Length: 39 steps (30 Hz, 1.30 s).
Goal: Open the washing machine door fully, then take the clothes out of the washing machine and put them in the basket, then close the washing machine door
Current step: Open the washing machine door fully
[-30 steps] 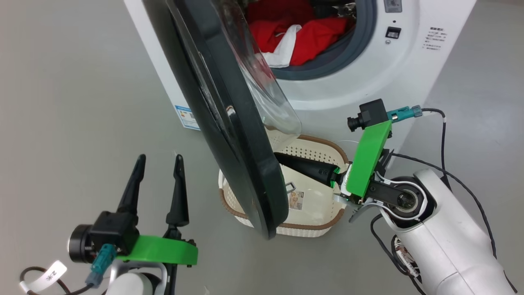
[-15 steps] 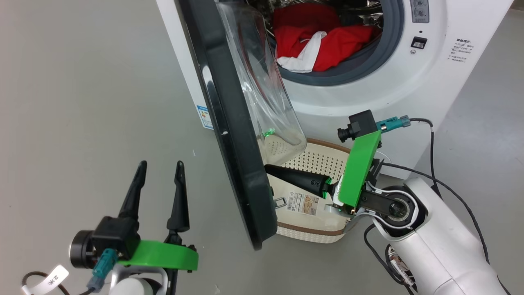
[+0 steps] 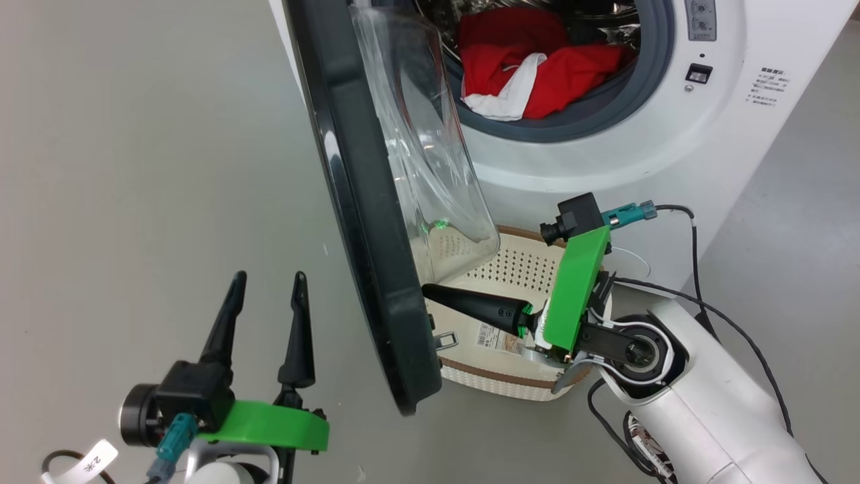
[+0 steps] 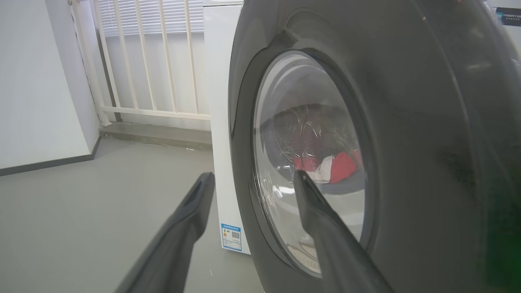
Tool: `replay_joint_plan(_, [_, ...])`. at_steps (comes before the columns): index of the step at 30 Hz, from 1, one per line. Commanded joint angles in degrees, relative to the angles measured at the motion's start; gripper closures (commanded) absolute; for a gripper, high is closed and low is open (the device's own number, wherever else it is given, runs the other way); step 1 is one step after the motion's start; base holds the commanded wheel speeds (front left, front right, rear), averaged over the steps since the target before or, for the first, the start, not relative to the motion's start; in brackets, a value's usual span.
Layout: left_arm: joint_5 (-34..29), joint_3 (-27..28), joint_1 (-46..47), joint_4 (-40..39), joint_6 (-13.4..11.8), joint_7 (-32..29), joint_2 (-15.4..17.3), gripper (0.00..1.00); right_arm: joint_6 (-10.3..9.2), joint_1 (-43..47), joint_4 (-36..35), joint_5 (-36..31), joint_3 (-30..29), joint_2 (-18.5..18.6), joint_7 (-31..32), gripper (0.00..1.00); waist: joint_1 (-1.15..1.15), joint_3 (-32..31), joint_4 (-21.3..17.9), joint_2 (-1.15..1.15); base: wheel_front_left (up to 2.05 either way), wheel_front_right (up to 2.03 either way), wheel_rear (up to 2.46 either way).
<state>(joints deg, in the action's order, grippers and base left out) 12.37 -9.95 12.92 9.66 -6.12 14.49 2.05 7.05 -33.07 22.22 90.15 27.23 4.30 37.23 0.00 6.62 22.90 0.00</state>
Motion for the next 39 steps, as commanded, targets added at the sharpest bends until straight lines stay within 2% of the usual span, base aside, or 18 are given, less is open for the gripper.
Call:
replay_joint_plan(1, [0.58, 1.58, 0.73, -1.41, -0.66, 0.51, 0.83, 0.0, 0.44, -0.81, -1.3, 0.7, 1.3, -1.42, -0.36, 1.0, 0.0, -0.03, 0.17, 0.0, 0.0, 0.0, 0.0])
replay_joint_plan(10, [0.88, 1.39, 0.6, -1.49, -0.69, 0.51, 0.83, 0.0, 0.44, -1.39, -0.04, 0.85, 2.56, -1.42, -1.75, 1.0, 0.0, -0.3, 1.05, 0.0, 0.0, 0.0, 0.0])
replay_joint_plan(15, [1.13, 1.39, 0.53, -1.73, -0.77, 0.51, 0.83, 0.0, 0.44, -1.84, 0.07, -2.54, 2.67, -0.75, -4.75, 1.0, 0.0, -0.27, 1.13, 0.0, 0.0, 0.0, 0.0])
replay_joint_plan(18, [1.34, 1.45, 0.48, -1.94, -0.8, 0.51, 0.83, 0.0, 0.44, -1.61, -0.34, -5.82, 2.18, -0.38, -7.52, 0.58, 0.0, -0.32, 1.03, 0.0, 0.0, 0.0, 0.0])
replay_joint_plan(19, [1.42, 1.47, 0.46, -2.0, -0.8, 0.51, 0.83, 0.0, 0.44, -1.43, -0.41, -7.03, 1.91, -0.26, -8.46, 0.51, 0.0, -0.36, 0.98, 0.0, 0.0, 0.0, 0.0])
replay_joint_plan(21, [1.55, 1.56, 0.33, -2.16, -0.78, 0.51, 0.83, 0.0, 0.44, -0.76, -1.05, -11.33, 1.25, 0.13, -11.12, 0.09, 0.0, -0.47, 0.75, 0.0, 0.0, 0.0, 0.0])
replay_joint_plan(22, [1.61, 1.58, 0.26, -2.26, -0.78, 0.51, 0.83, 0.0, 0.44, -0.37, -1.43, -12.76, 0.9, 0.17, -12.06, 0.0, 0.0, -0.5, 0.68, 0.0, 0.0, 0.0, 0.0])
replay_joint_plan(29, [1.94, 1.64, -0.35, -2.97, -0.87, 0.51, 0.83, 0.0, 0.44, 3.49, -6.38, -28.74, -1.97, 1.46, -20.4, 0.0, 0.0, -0.52, 0.22, 0.0, 0.0, 0.0, 0.0])
replay_joint_plan(30, [1.94, 1.64, -0.35, -2.97, -0.87, 0.51, 0.83, 0.0, 0.44, 3.49, -6.38, -28.74, -1.97, 1.46, -20.4, 0.0, 0.0, -0.52, 0.22, 0.0, 0.0, 0.0, 0.0])
replay_joint_plan(31, [1.97, 1.64, -0.43, -3.05, -0.88, 0.51, 0.83, 0.0, 0.44, 4.53, -6.8, -30.22, -3.1, 1.21, -21.33, 0.06, 0.0, -0.54, 0.18, 0.0, 0.0, 0.0, 0.0])
replay_joint_plan(32, [2.01, 1.63, -0.51, -3.12, -0.89, 0.51, 0.83, 0.0, 0.44, 5.49, -7.27, -31.78, -4.16, 0.95, -22.16, 0.17, 0.0, -0.56, 0.15, 0.0, 0.0, 0.0, 0.0])
replay_joint_plan(33, [2.05, 1.62, -0.59, -3.19, -0.9, 0.51, 0.83, 0.0, 0.44, 6.43, -7.84, -33.28, -5.23, 0.68, -23.0, 0.2, 0.0, -0.57, 0.12, 0.0, 0.0, 0.0, 0.0])
replay_joint_plan(35, [2.07, 1.71, -0.74, -3.35, -0.97, 0.51, 0.83, 0.0, 0.44, 8.13, -8.95, -36.74, -7.29, 0.21, -24.7, 0.18, 0.0, -0.55, 0.0, 0.0, 0.0, 0.0, 0.0])
replay_joint_plan(36, [2.08, 1.76, -0.82, -3.47, -1.02, 0.51, 0.83, 0.0, 0.44, 8.89, -9.61, -38.77, -8.21, 0.03, -25.67, 0.12, 0.0, -0.53, -0.07, 0.0, 0.0, 0.0, 0.0])
replay_joint_plan(37, [2.07, 1.81, -0.9, -3.58, -1.05, 0.51, 0.83, 0.0, 0.44, 9.67, -10.17, -40.83, -9.28, -0.16, -26.71, 0.01, 0.0, -0.52, -0.14, 0.0, 0.0, 0.0, 0.0])
replay_joint_plan(39, [1.99, 1.81, -1.1, -3.84, -1.1, 0.51, 0.83, 0.0, 0.44, 11.09, -11.35, -45.63, -11.11, -0.43, -28.79, 0.0, 0.0, -0.54, -0.23, 0.0, 0.0, 0.0, 0.0])
